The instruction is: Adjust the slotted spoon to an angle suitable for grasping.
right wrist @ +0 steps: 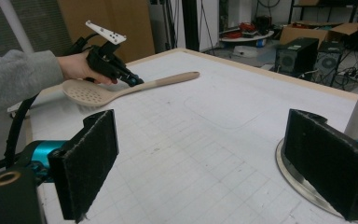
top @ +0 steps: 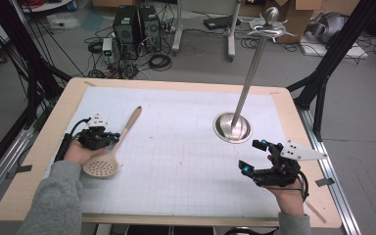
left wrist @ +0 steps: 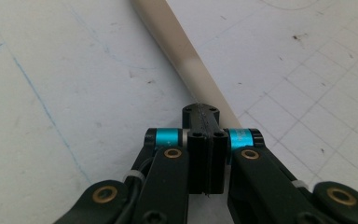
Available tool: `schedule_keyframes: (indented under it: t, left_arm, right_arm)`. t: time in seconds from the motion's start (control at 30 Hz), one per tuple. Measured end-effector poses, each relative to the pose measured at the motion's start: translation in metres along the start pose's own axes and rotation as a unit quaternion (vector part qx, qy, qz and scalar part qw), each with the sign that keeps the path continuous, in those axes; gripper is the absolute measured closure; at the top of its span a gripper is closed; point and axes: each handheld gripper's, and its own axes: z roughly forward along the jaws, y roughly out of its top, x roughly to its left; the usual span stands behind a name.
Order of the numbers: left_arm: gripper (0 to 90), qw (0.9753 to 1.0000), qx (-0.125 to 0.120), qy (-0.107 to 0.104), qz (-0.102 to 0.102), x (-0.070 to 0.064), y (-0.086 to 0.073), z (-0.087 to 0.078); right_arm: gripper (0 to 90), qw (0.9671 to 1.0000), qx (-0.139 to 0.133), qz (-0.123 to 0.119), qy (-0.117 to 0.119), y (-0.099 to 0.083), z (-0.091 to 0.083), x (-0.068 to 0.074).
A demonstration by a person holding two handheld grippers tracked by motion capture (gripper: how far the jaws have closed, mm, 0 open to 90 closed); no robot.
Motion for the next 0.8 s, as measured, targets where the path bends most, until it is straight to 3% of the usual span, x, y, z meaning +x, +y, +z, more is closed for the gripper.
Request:
schedule_keyframes:
  t: [0.2, 0.47, 0.8]
  left_arm:
    - [89.6, 0.9992, 0.013, -0.025, 0.027, -0.008, 0.004, 0.001]
    - [89.6, 0.9979, 0.014, -0.052, 0.037, -0.016, 0.005, 0.003]
    - [89.6, 0.9944, 0.016, -0.085, 0.062, -0.036, 0.003, 0.001]
  right_arm:
    - [9.3, 1.0000, 0.003, 0.001, 0.001, 0.000, 0.002, 0.000]
    - [9.3, 1.0000, 0.002, -0.002, 0.001, 0.000, 0.002, 0.000]
    - [9.3, 1.0000, 0.000, -0.002, 0.002, 0.000, 0.001, 0.002]
